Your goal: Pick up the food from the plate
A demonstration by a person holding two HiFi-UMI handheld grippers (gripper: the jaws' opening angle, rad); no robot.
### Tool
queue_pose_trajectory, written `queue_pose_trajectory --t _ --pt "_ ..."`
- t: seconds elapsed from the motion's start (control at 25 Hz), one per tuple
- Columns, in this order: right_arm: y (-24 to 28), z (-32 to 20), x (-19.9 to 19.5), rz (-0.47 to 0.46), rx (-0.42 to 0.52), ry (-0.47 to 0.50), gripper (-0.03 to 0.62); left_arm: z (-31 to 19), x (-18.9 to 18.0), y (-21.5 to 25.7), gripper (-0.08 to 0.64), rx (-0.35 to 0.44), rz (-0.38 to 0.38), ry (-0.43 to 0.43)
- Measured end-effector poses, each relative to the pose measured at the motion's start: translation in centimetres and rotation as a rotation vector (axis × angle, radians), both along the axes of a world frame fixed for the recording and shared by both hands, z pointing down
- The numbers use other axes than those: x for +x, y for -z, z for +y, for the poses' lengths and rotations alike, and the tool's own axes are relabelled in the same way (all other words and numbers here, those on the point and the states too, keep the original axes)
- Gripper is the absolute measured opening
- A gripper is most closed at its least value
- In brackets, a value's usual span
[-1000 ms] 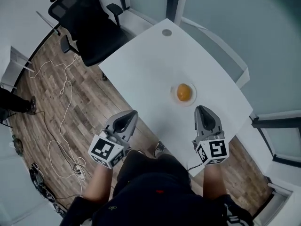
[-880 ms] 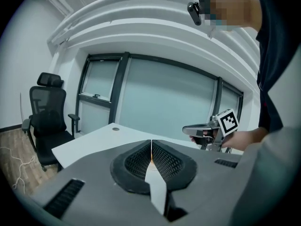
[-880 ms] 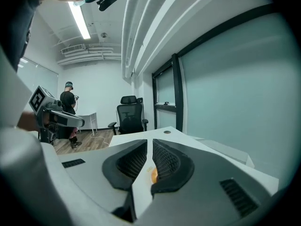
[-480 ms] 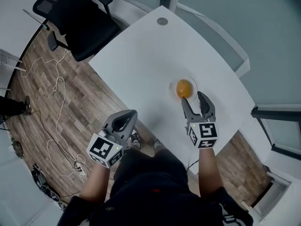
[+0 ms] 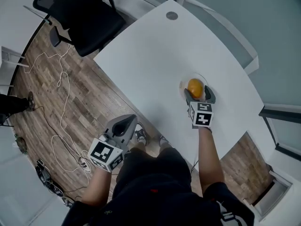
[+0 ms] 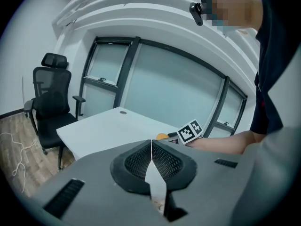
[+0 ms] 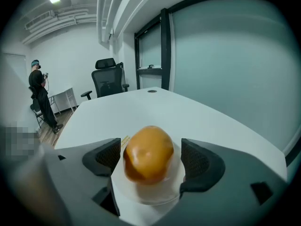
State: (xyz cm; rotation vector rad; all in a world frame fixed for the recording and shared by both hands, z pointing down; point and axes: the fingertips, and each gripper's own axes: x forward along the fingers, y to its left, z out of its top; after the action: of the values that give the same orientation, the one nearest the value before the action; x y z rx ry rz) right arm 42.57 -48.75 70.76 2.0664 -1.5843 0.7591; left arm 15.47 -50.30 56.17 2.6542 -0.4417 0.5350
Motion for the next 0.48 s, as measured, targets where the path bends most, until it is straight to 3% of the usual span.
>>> queue_pose_trajectory --t 0.24,0.48 --pt "-1.5 -0.2 0.5 -0.01 -0.042 -0.039 0.377 -0.6 -0.9 0.1 0.023 -0.003 -0.002 0.015" --pt "3.2 0.0 -1.2 0.038 0.075 -0.013 0.376 -0.9 -1.7 1.5 0.023 0.018 0.019 0.009"
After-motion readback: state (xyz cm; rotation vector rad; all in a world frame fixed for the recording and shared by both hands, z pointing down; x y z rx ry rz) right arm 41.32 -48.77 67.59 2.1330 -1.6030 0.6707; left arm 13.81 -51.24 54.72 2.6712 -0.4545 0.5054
